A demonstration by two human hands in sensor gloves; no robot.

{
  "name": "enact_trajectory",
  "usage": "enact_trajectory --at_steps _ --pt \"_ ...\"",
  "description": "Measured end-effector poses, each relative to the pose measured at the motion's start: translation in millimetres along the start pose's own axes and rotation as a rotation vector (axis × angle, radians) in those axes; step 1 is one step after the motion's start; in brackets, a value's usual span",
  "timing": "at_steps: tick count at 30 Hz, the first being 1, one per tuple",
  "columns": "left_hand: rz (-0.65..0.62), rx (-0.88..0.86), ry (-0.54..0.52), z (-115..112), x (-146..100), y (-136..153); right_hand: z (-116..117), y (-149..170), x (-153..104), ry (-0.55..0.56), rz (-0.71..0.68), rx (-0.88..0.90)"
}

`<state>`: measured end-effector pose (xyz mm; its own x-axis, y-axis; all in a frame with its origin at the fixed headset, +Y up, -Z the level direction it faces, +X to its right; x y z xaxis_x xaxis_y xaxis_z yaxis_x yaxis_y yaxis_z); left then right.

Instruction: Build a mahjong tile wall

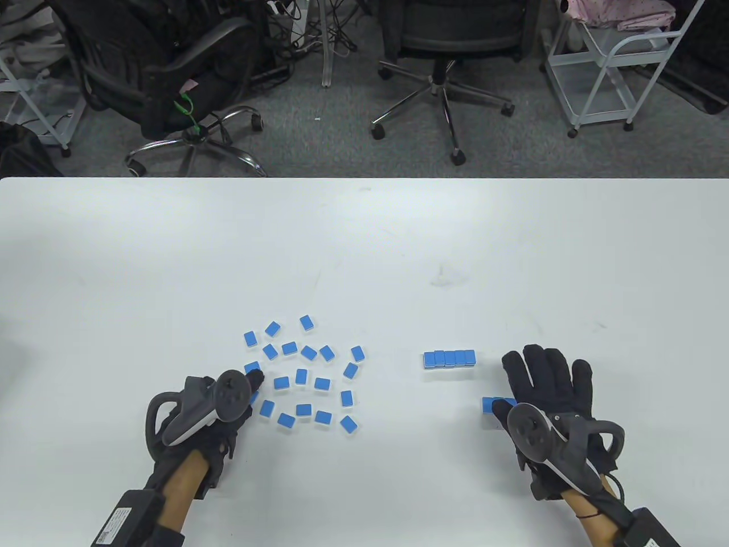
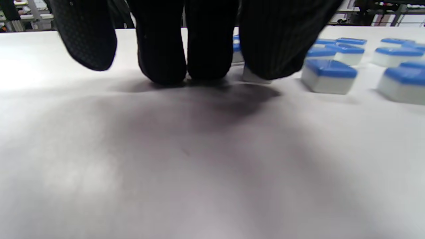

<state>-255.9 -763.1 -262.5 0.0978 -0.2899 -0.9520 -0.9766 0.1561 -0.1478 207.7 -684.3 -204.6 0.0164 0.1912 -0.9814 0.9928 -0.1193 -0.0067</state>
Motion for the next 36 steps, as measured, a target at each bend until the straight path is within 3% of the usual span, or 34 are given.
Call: enact_trajectory --at_steps 9,14,24,31,36 --pt "-0.079 0.019 -0.021 -2.8 4.3 -4.0 0.2 -0.2 0.9 -0.021 -0.002 0.007" --pt "-0.157 0.004 -0.019 -5.3 -5.1 -2.7 1.3 9.5 7.0 -0.032 0.057 0.034" --pt "-0.129 -0.054 -0.065 -12.6 -24.7 1.7 -4.9 8.2 3.8 -0.008 0.028 0.018" --pt "-0.126 -0.091 0.003 -15.4 -29.6 4.4 -5.3 9.4 2.9 -0.022 0.032 0.041" --pt "-0.129 -0.107 -0.043 -4.8 -31.1 0.1 -7.6 7.6 1.4 -0.011 0.025 0.035"
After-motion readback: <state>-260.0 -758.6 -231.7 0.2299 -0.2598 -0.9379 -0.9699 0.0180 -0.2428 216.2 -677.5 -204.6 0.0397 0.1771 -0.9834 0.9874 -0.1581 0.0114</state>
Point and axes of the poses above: the tracker on the back of each hand, its own y axis roughly to the little-finger side, its own x axis roughly from the wrist to the fingertips, z = x × y, the point moved 5 cm from there along x, roughly from the wrist to the fingertips, and after that the axes turned 7 degrees about x, right-handed, at the moved point
